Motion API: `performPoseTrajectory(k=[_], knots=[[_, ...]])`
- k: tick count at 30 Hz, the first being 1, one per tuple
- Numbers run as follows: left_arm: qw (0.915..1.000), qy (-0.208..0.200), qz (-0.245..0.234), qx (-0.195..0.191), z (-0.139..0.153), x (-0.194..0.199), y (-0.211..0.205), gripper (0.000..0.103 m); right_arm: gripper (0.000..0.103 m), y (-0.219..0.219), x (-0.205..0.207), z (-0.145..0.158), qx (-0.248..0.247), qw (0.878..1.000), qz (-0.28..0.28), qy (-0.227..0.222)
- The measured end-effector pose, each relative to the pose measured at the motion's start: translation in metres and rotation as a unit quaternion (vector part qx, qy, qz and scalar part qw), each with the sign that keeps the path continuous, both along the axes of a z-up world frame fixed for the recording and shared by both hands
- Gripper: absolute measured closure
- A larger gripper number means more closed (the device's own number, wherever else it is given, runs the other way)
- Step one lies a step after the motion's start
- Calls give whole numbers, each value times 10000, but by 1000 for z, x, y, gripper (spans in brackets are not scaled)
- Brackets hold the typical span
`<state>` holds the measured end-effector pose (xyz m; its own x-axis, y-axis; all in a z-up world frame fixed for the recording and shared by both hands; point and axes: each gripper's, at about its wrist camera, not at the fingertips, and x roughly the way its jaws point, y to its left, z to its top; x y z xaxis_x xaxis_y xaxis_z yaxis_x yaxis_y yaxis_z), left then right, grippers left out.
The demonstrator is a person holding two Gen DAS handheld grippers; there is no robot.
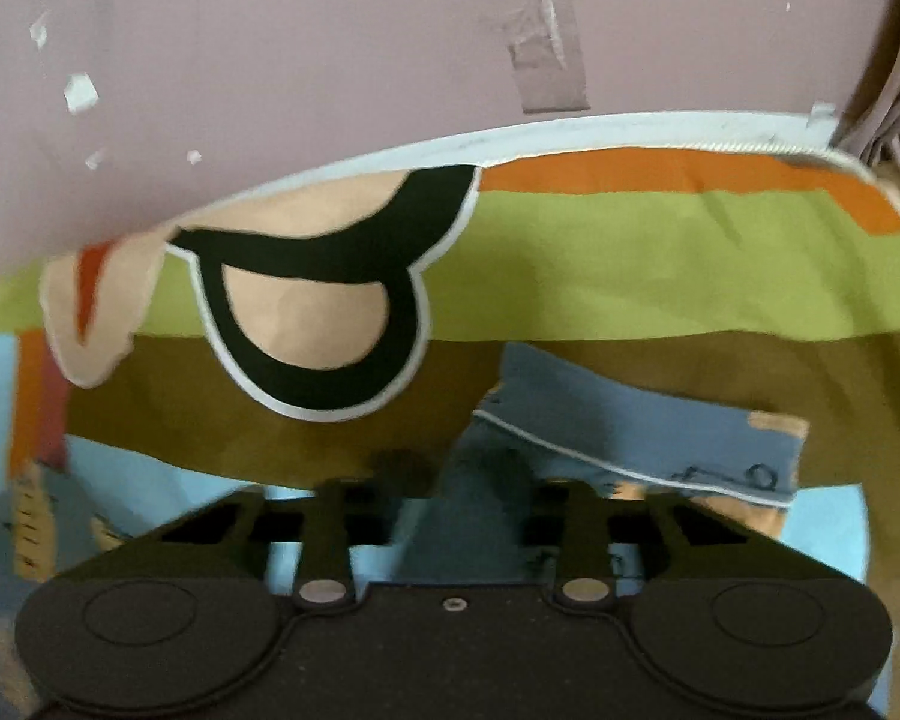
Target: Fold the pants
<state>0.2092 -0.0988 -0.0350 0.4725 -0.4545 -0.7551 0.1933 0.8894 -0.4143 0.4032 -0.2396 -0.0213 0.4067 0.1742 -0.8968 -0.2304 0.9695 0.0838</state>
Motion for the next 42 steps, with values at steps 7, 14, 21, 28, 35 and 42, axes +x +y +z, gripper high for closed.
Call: performPoseTrajectory(k=[7, 14, 21, 28, 35, 42], knots=[[9963, -550, -482, 461, 15, -14, -13, 102, 102, -84, -49, 44, 1528, 9819, -738, -844], [9734, -1246, -1437, 1276, 37, -42, -44, 102, 102, -192, -171, 79, 2454, 9375, -1946, -1517], [9388, -1412, -2177, 2265, 8, -61, -73, 101, 101, -229, -229, 16, 2341, 9233, -2876, -1001], [9477, -1280, -2303, 1799, 20, -55, -66, 84, 68, -233, -240, -8, 2833, 9089, -2922, -906], [9342, -1703, -2577, 1783, 58, -15, -89, 27, 51, -227, -236, -17, 2478, 9214, -2778, -1118], [9351, -1424, -2715, 1776, 50, 70, -160, 28, 63, -236, -230, -28, 2546, 9132, -2934, -1232]])
